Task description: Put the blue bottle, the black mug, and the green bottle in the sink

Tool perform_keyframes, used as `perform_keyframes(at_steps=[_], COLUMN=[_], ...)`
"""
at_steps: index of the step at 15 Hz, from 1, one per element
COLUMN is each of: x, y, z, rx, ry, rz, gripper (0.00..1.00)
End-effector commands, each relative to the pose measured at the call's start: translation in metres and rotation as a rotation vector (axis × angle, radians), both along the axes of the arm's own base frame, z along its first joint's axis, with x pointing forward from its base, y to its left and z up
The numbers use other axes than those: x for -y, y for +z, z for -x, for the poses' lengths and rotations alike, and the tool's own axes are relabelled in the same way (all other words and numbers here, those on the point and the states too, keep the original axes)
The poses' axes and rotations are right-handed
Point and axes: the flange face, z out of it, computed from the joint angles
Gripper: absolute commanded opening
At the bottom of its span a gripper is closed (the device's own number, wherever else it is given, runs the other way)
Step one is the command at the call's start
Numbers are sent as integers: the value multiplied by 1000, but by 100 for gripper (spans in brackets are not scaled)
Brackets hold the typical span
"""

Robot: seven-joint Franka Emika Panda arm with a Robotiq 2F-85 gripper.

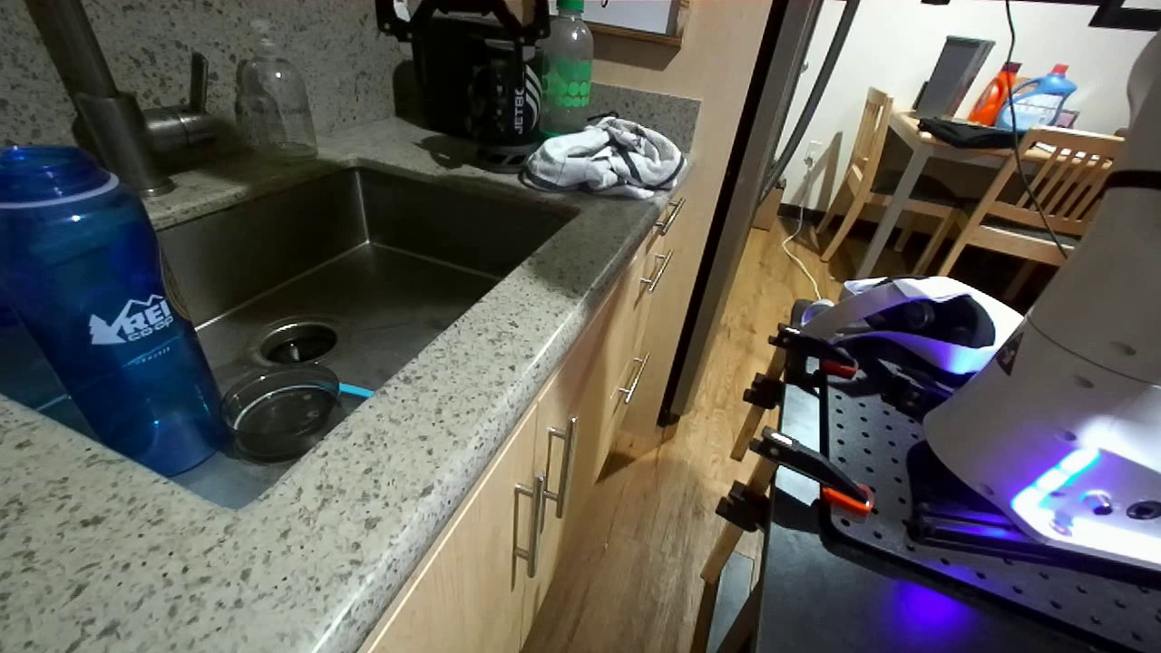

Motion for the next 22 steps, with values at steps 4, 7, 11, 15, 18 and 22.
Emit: perform_keyframes(at_steps=[4, 7, 11, 15, 18, 22], x=[51, 81, 124, 163, 184, 202], y=[18, 24, 34, 45, 49, 46], z=[0, 3, 6, 12, 12, 9], rx=[32, 41, 79, 121, 135, 156], ry=[-209, -298, -422, -517, -574, -659], rz=[-79, -135, -217, -269, -250, -223], gripper=[100, 100, 100, 100, 100, 100])
